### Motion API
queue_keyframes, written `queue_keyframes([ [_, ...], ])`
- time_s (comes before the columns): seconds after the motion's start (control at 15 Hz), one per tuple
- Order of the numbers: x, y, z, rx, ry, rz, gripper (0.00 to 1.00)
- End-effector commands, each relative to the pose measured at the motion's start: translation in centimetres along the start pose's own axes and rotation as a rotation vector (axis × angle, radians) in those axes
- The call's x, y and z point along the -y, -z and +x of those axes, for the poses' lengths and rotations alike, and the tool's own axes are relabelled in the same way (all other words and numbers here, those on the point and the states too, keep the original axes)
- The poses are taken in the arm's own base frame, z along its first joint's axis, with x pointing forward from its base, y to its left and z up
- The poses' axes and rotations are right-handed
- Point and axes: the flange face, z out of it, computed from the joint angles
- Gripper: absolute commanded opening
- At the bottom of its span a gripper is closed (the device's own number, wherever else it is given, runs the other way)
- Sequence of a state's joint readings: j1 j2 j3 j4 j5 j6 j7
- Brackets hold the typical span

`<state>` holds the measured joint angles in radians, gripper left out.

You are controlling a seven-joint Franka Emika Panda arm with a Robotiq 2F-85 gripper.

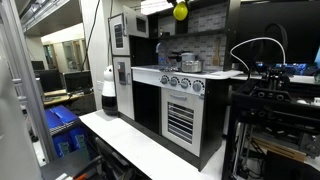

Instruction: Put the yellow object in the pot

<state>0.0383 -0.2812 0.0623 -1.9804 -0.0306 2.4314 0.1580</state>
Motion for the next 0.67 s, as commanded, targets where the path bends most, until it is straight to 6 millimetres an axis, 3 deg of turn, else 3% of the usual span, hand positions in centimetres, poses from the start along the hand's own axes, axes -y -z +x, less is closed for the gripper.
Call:
queue_keyframes([
  [0.0, -2.4, -0.7, 1.5, 0.091, 0.018, -0.012, 0.38],
  [0.27, -4.2, -2.7, 2.5, 0.149, 0.019, -0.015, 0.38],
  [0.6, -4.9, -5.9, 3.6, 0.187, 0.019, -0.005, 0.38],
])
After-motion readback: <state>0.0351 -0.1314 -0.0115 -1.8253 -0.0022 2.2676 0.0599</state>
